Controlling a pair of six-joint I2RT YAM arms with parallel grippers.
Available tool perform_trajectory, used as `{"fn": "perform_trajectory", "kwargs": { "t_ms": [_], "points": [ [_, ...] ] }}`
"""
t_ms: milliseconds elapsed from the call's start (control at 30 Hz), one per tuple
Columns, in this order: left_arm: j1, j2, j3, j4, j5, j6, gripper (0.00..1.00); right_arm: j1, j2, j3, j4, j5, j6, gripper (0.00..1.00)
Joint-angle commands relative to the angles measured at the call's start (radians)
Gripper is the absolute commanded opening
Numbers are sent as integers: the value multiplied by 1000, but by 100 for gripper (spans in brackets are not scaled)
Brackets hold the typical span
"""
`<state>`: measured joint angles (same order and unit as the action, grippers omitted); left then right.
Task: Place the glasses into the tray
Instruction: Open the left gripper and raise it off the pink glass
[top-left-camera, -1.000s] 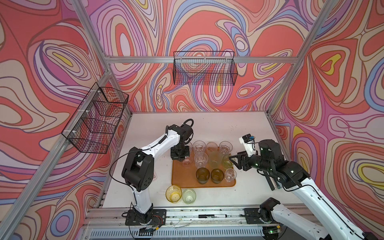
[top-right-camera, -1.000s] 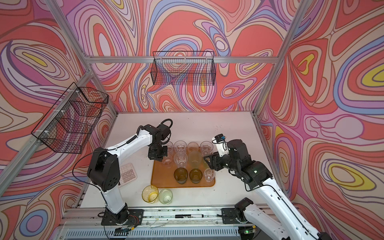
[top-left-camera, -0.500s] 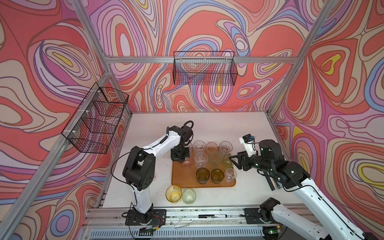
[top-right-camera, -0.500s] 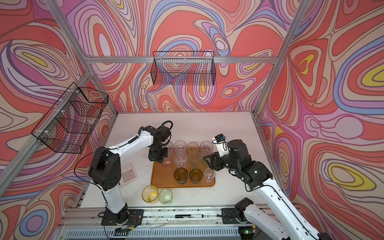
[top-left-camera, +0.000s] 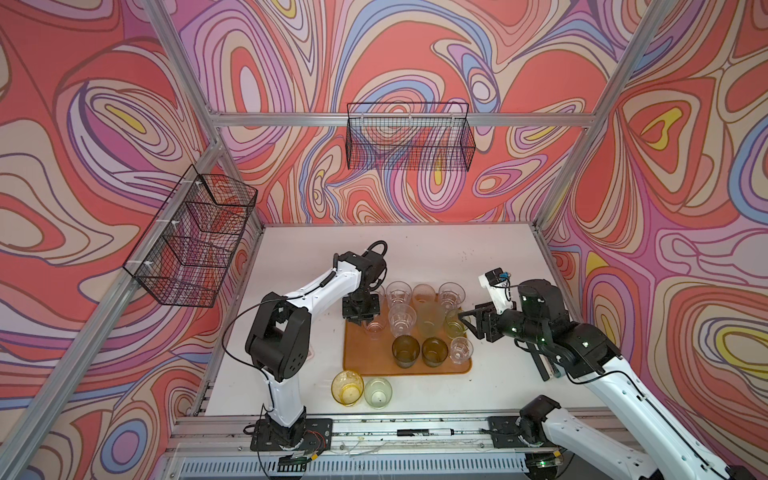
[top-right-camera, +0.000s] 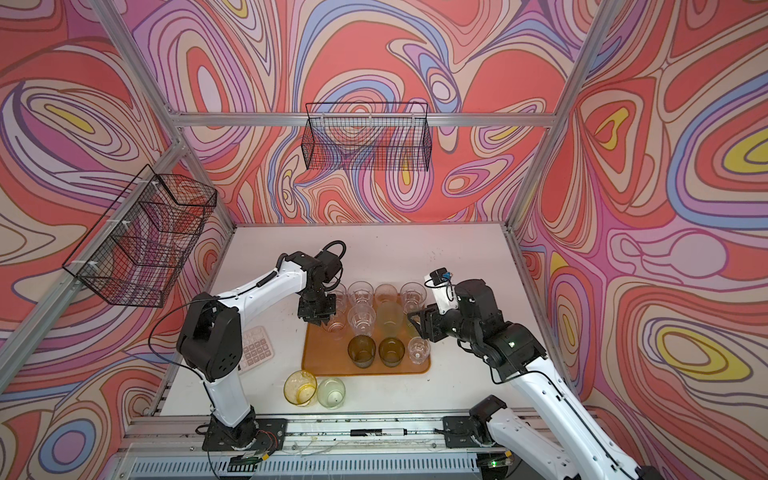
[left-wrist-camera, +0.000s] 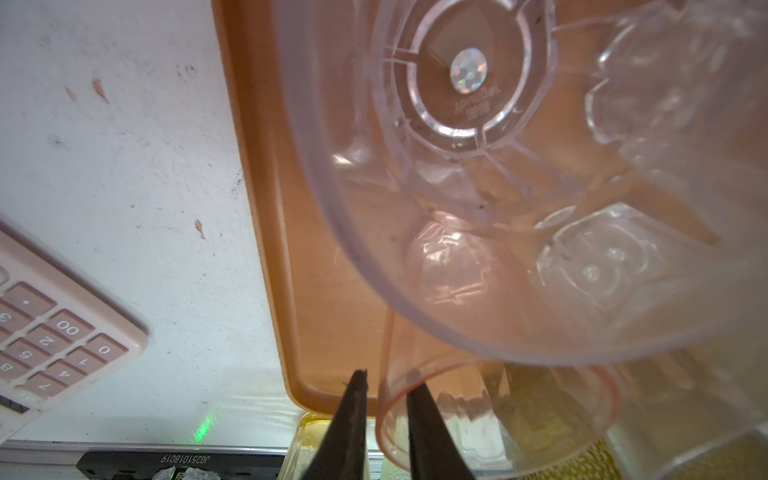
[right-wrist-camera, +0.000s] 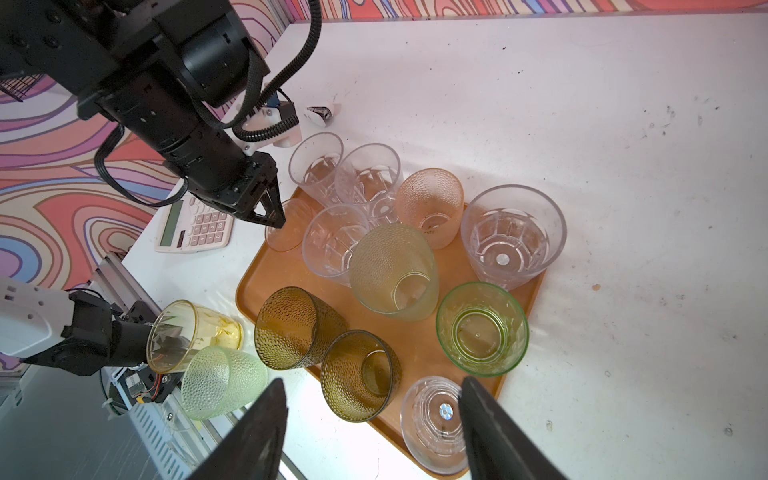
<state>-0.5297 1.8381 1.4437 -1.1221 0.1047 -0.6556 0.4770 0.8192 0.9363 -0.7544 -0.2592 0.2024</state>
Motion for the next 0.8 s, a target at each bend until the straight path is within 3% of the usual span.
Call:
{"fn": "perform_trajectory", "kwargs": {
  "t_ms": [0, 333, 500, 667, 767],
  "points": [
    [-3, -8, 0, -10, -5, -8, 29, -3, -10, -11, 6, -6, -5, 68],
    [-3, -74, 43, -42, -21, -2, 36, -2, -11, -11, 10, -15, -4, 68],
    [-3, -148, 66, -56, -54, 10, 31, -3, -12, -11, 9, -12, -4, 68],
    [-3, -213, 77, -53, -104, 26, 34, -3, -9, -10, 11, -12, -4, 68],
    [-3, -264, 72, -36, -130, 38, 26, -3, -9, -11, 12, -12, -4, 68]
  ]
}}
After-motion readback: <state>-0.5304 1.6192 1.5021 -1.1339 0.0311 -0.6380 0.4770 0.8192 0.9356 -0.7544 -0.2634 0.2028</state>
